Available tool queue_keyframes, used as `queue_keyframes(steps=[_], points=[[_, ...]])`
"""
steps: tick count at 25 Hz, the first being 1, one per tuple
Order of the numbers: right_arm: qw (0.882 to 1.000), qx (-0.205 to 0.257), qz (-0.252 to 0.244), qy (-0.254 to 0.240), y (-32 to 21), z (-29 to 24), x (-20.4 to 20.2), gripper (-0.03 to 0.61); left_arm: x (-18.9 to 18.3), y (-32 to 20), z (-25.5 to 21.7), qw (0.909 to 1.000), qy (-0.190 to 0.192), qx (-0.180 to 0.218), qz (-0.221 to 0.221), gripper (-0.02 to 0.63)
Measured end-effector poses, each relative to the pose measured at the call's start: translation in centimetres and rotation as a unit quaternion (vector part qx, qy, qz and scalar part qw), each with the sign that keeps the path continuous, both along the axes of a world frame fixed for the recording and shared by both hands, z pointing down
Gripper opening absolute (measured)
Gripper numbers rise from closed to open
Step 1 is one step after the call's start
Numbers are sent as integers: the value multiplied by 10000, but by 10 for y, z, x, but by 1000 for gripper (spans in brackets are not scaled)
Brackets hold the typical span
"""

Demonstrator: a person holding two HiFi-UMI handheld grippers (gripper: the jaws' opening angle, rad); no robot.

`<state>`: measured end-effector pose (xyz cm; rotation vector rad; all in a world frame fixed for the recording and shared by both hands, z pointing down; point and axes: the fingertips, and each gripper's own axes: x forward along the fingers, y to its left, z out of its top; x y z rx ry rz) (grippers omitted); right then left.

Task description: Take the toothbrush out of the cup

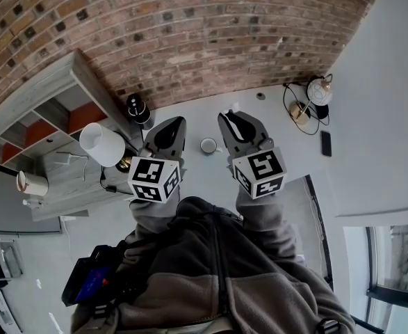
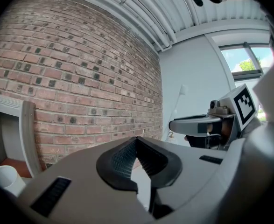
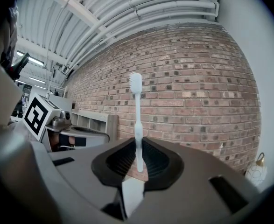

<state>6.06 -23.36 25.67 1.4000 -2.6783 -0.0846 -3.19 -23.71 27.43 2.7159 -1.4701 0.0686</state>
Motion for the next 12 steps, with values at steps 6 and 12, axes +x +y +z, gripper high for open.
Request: queue_keyframes(steps=[6, 12], points=[[10000, -26, 2, 32, 2, 2, 0, 49, 0, 1, 2, 10000, 18, -41, 11, 5], [10000, -48, 40, 19, 2, 4, 0, 49, -1, 1, 4, 10000, 38, -75, 33, 5]])
